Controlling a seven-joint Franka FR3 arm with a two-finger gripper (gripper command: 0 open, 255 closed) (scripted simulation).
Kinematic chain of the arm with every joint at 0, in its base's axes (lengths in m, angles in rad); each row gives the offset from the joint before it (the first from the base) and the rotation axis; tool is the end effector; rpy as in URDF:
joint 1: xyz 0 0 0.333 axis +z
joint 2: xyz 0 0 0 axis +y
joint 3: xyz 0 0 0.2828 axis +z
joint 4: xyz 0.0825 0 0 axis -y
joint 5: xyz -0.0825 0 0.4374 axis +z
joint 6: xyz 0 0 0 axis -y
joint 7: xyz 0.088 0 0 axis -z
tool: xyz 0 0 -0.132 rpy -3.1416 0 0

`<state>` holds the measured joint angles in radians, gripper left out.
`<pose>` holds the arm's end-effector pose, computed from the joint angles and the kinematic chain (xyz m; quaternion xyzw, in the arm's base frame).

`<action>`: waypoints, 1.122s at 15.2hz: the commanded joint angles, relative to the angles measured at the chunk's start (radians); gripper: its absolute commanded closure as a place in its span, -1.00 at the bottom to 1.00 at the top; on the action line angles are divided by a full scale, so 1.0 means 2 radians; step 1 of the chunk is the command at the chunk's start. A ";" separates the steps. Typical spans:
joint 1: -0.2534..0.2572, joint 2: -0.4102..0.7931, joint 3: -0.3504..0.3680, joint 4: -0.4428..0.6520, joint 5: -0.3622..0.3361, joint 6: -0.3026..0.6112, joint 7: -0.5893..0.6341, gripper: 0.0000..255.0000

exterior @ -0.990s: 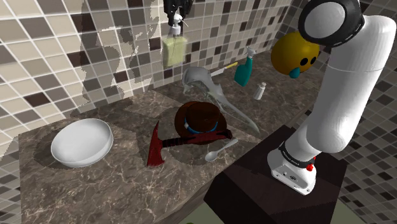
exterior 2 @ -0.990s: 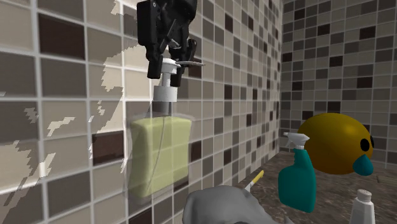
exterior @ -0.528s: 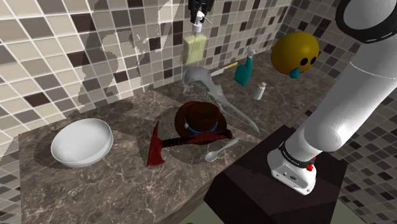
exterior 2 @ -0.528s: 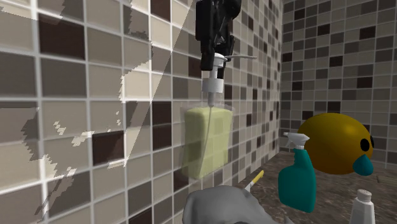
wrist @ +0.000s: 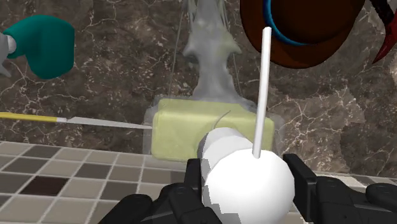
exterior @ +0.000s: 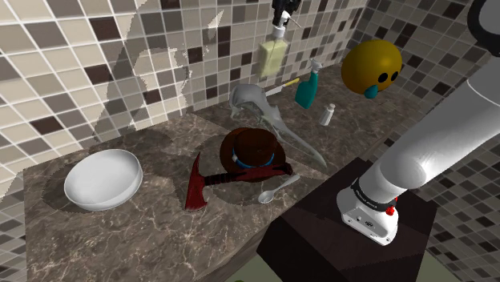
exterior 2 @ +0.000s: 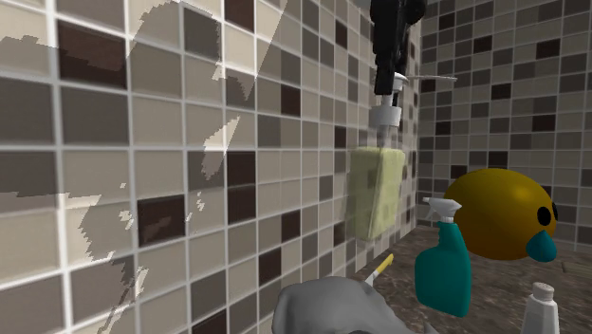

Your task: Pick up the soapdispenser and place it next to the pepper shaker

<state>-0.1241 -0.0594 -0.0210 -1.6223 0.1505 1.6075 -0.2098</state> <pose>0.5926 -0.0674 0.5797 -0.9964 -0.0312 -0.0353 0.0707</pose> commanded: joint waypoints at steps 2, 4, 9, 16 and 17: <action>-0.014 -0.026 -0.017 -0.020 -0.001 -0.011 -0.030 1.00; -0.024 -0.042 -0.028 -0.031 -0.003 -0.019 -0.050 1.00; -0.047 -0.074 -0.060 -0.046 -0.011 -0.043 -0.101 1.00; -0.078 -0.097 -0.109 -0.041 -0.026 -0.081 -0.178 1.00; -0.083 -0.098 -0.117 -0.038 -0.028 -0.087 -0.189 1.00</action>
<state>-0.2794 -0.2510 -0.2383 -1.7021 0.0998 1.4459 -0.5608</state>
